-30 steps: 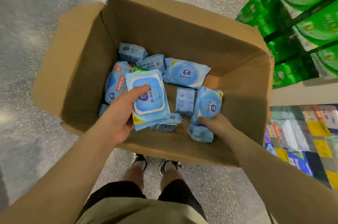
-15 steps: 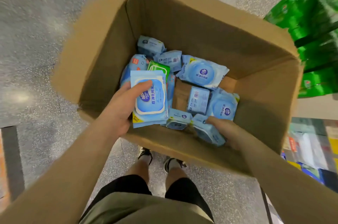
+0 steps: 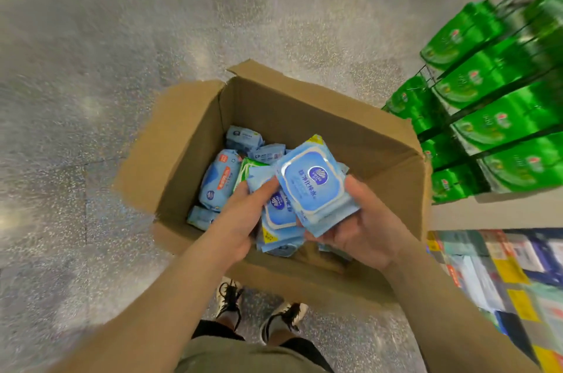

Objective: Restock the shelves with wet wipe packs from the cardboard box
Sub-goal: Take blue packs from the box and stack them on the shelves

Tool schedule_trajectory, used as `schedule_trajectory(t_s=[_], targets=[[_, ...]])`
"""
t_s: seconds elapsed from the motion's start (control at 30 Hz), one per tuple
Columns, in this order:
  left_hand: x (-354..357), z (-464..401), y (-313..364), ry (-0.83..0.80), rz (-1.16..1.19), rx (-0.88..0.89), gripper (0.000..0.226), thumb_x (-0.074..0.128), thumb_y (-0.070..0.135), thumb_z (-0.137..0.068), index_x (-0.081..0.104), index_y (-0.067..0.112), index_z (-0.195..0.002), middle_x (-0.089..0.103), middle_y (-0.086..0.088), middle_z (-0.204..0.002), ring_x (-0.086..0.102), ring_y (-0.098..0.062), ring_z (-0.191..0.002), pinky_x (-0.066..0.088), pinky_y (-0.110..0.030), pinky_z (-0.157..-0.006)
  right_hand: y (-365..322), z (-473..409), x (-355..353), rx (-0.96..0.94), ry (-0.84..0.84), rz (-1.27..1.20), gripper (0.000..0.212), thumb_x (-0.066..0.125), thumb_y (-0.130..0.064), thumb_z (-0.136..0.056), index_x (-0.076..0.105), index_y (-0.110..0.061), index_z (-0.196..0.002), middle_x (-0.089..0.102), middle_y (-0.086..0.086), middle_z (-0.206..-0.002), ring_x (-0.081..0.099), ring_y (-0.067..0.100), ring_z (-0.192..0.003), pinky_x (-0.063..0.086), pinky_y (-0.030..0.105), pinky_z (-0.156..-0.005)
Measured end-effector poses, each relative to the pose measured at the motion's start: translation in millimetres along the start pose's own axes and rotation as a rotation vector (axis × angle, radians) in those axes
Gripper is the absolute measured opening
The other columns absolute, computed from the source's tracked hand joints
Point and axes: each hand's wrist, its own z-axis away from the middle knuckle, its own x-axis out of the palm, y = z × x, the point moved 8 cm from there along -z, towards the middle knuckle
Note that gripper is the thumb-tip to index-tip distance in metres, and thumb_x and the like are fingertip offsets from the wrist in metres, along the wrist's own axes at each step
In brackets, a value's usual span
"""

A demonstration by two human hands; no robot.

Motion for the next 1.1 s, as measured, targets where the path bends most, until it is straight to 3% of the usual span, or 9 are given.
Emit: schedule_trajectory(t_s=[0.17, 0.3, 0.4, 0.5, 0.57, 0.7, 0.8, 0.93, 1.1], targets=[[-3.6, 11.2, 5.9, -0.045, -0.022, -0.037, 0.078, 0.053, 0.076, -0.074, 0.056, 0.028, -0.136, 0.071, -0.002, -0.12, 0.07, -0.025, -0.107, 0.054, -0.053, -0.094, -5.9, -13.5, -4.0, -0.058, 0.244, 0.417, 0.086, 0.069, -0.053, -0.062, 0.054, -0.004, -0.131, 0.064, 0.017, -0.129, 0.062, 0.03, -0.106, 0.056, 0.035, -0.066], [-5.6, 17.5, 15.1, -0.088, 0.03, 0.047, 0.113, 0.069, 0.087, -0.053, 0.048, 0.022, -0.143, 0.067, -0.006, -0.128, 0.067, -0.028, -0.114, 0.056, -0.049, -0.092, -4.0, -18.7, 16.8, -0.065, 0.183, 0.622, 0.041, 0.057, -0.045, -0.074, 0.068, -0.028, -0.11, 0.072, -0.001, -0.11, 0.061, 0.017, -0.092, 0.048, 0.035, -0.07], [-9.2, 13.5, 23.0, -0.109, 0.092, 0.129, 0.11, 0.083, 0.07, -0.052, 0.049, 0.016, -0.141, 0.065, -0.014, -0.129, 0.063, -0.035, -0.117, 0.053, -0.055, -0.095, 5.4, -28.4, 26.6, -0.031, 0.1, 0.695, 0.024, 0.056, -0.047, -0.084, 0.068, -0.032, -0.098, 0.071, -0.008, -0.109, 0.06, 0.007, -0.087, 0.045, 0.028, -0.069], [-15.0, 7.9, 36.3, -0.128, 0.14, 0.204, 0.093, 0.081, 0.053, -0.065, 0.049, 0.009, -0.14, 0.061, -0.023, -0.132, 0.061, -0.041, -0.117, 0.051, -0.058, -0.096, 11.3, -50.1, 21.5, -0.044, 0.066, 0.583, 0.019, 0.047, -0.038, -0.107, 0.064, -0.033, -0.104, 0.073, -0.022, -0.087, 0.065, -0.005, -0.078, 0.048, 0.016, -0.066], [-24.5, 0.1, 40.4, -0.096, 0.148, 0.203, 0.073, 0.071, 0.046, -0.073, 0.056, 0.01, -0.134, 0.065, -0.019, -0.126, 0.066, -0.036, -0.109, 0.056, -0.05, -0.089, 24.1, -74.9, -7.9, -0.032, 0.168, 0.54, 0.026, 0.044, -0.052, -0.105, 0.063, -0.038, -0.118, 0.07, -0.016, -0.093, 0.065, 0.007, -0.089, 0.051, 0.025, -0.079], [-41.9, -17.1, 42.7, -0.078, 0.21, 0.181, 0.034, 0.06, 0.041, -0.082, 0.074, 0.018, -0.103, 0.076, -0.007, -0.098, 0.074, -0.022, -0.083, 0.06, -0.036, -0.066, 96.7, -147.0, -93.6, 0.056, 0.254, 1.208, 0.053, 0.074, -0.036, -0.09, 0.058, -0.016, -0.137, 0.066, 0.004, -0.12, 0.064, 0.023, -0.11, 0.051, 0.025, -0.083], [-60.0, -27.7, 40.6, -0.04, 0.236, 0.194, 0.038, 0.051, 0.045, -0.08, 0.077, 0.02, -0.092, 0.076, -0.007, -0.092, 0.074, -0.021, -0.078, 0.059, -0.034, -0.062, 160.6, -189.8, -123.5, 0.141, 0.084, 1.672, 0.08, 0.082, -0.035, -0.08, 0.044, -0.012, -0.146, 0.059, 0.016, -0.13, 0.056, 0.038, -0.12, 0.045, 0.042, -0.092], [-76.2, -34.5, 31.2, -0.019, 0.228, 0.164, 0.042, 0.049, 0.048, -0.079, 0.08, 0.021, -0.086, 0.076, -0.007, -0.093, 0.074, -0.022, -0.079, 0.06, -0.034, -0.064, 205.9, -210.3, -143.8, 0.179, 0.016, 1.854, 0.093, 0.073, -0.046, -0.086, 0.02, -0.013, -0.154, 0.045, 0.017, -0.14, 0.047, 0.039, -0.125, 0.035, 0.047, -0.099], [-83.1, -20.1, 38.0, 0.008, 0.191, 0.13, 0.041, 0.049, 0.044, -0.078, 0.081, 0.019, -0.083, 0.077, -0.007, -0.09, 0.075, -0.021, -0.076, 0.061, -0.033, -0.062, 189.5, -193.0, -140.4, 0.226, 0.001, 1.739, 0.069, 0.075, -0.051, -0.085, 0.046, -0.017, -0.137, 0.06, 0.009, -0.126, 0.059, 0.029, -0.113, 0.044, 0.037, -0.092]])
